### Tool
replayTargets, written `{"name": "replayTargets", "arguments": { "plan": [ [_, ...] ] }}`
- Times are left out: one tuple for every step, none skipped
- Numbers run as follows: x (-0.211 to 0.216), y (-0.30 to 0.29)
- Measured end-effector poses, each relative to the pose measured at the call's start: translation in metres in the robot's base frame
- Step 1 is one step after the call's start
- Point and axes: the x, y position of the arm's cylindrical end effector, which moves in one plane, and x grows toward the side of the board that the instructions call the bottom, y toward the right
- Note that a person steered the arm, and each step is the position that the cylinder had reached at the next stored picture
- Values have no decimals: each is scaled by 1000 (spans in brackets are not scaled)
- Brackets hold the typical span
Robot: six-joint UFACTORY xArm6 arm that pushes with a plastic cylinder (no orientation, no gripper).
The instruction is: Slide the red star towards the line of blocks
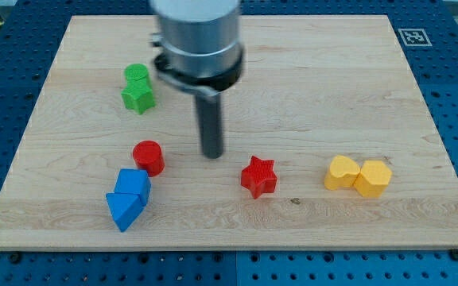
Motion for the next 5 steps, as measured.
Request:
{"name": "replayTargets", "arguments": {
  "plan": [
    [0,55],
    [34,72],
    [61,73],
    [62,73],
    [67,62]
  ]
}}
